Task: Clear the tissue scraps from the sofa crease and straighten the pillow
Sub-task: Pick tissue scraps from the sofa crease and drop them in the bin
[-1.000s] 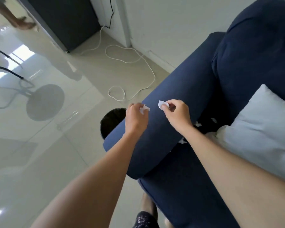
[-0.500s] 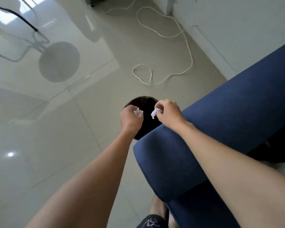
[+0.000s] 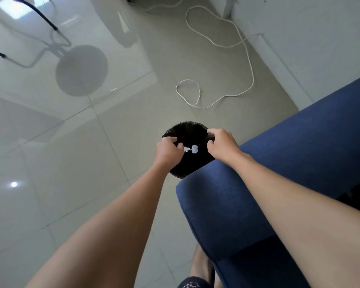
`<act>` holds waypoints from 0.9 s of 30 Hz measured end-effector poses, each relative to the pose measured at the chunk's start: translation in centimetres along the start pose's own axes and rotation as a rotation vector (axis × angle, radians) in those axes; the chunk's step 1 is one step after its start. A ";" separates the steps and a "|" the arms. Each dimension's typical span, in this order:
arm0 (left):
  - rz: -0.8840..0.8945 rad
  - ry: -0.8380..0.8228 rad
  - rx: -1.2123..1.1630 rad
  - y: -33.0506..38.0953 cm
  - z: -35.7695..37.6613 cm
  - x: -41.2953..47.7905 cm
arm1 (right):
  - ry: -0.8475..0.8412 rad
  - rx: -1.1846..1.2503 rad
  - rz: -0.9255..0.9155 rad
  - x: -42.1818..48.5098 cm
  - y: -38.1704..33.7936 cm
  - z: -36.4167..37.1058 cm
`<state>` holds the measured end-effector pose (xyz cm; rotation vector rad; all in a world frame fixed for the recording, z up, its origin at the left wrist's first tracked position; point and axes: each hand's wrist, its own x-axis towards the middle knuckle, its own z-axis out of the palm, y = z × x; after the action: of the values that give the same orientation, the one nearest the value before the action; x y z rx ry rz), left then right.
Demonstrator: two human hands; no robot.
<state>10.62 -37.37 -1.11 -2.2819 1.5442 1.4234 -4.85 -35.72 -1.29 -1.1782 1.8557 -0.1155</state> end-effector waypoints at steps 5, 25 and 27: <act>0.102 -0.004 0.134 2.2 1.2 -4.0 | 0.072 -0.028 -0.042 -3.9 1.0 -2.4; 0.622 -0.127 0.458 9.1 20.4 -26.6 | 0.308 0.064 0.110 -26.1 25.2 -10.5; 0.591 -0.185 0.477 8.3 22.8 -27.1 | 0.281 0.080 0.170 -26.5 28.2 -9.3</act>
<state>-12.81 -11.09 8.08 -1.4489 2.2936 1.1235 -27.06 -3.70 6.80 -0.9837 2.1677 -0.2686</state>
